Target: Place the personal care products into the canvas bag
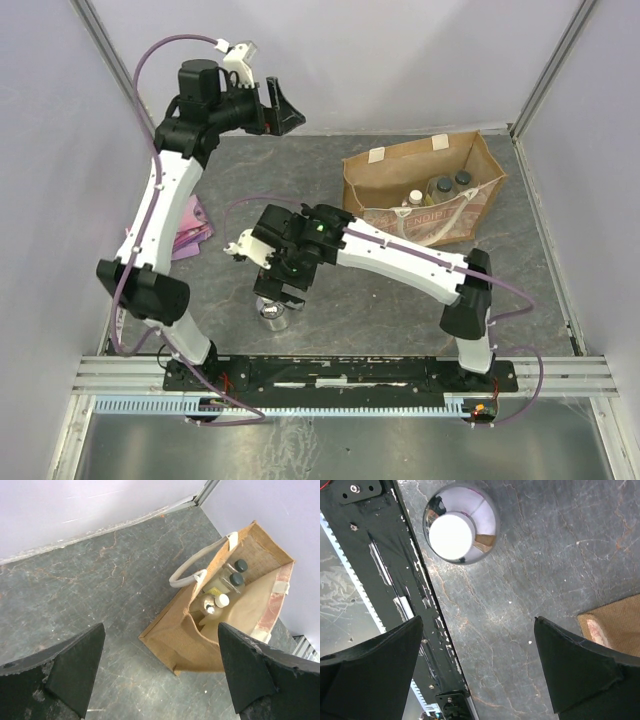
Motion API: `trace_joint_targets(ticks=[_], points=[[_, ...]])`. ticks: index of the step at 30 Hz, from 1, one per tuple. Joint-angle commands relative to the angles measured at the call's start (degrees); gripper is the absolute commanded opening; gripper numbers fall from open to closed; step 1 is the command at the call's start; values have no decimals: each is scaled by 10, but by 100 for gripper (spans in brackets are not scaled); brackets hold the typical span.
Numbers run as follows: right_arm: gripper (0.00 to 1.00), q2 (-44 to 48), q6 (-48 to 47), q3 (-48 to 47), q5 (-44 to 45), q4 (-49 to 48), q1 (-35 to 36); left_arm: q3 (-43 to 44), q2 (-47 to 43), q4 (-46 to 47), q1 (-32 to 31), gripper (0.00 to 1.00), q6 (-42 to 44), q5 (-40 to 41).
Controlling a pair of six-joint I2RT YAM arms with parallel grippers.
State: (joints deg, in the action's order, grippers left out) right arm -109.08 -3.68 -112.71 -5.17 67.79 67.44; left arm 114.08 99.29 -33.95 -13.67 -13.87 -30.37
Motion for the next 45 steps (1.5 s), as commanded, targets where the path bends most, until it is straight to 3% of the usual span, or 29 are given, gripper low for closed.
trace_joint_targets(ticks=[1,10,35,45], points=[[100,-42,-39,-77,-27,46,12,-29,-71,-10,-1,100,44,34],[100,-114,-41,-124,-51,41,31,-70,-111,-38,-2,100,65,58],[100,-220,-3,-118,3,-28,50,-101,-144,-53,-1,99,95,57],[83,-232,-2,-109,31,-9,58,-106,-149,-60,-1,100,107,62]])
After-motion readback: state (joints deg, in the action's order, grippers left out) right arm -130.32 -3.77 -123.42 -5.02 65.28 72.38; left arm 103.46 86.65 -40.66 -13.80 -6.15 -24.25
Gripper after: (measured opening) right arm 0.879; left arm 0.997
